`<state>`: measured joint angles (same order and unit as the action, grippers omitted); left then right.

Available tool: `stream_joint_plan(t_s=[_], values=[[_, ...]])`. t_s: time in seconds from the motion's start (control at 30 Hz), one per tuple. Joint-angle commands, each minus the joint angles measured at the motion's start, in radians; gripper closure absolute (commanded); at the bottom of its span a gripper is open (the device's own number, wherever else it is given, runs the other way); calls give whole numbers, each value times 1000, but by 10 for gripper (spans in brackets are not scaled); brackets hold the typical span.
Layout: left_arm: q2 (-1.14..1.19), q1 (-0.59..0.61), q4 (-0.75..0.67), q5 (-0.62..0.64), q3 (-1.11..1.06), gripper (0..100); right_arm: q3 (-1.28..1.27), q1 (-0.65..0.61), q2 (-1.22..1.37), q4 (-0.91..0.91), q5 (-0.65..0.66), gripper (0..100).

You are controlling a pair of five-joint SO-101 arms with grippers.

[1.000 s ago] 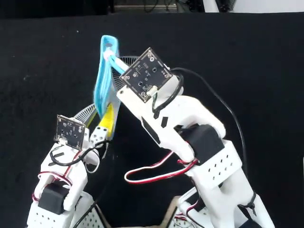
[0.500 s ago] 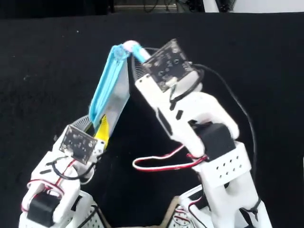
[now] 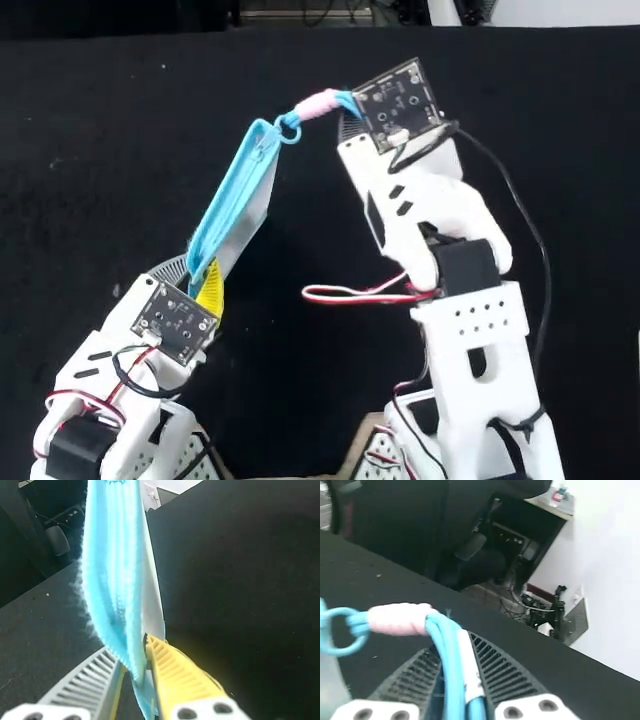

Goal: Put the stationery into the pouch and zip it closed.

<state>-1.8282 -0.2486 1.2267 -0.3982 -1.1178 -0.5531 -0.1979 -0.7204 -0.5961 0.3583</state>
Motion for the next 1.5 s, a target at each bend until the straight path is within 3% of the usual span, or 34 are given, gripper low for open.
stream_joint_plan(t_s=[0.0,0.27,1.27,1.47], values=[[2,18,6,-9,54,971,-47,54,2,144,-2,988],[2,18,6,-9,54,971,-88,114,30,247,-2,988],[2,18,5,-9,54,971,328,376,593,241,-9,988],[2,18,2,-9,53,971,323,376,607,175,-9,987]])
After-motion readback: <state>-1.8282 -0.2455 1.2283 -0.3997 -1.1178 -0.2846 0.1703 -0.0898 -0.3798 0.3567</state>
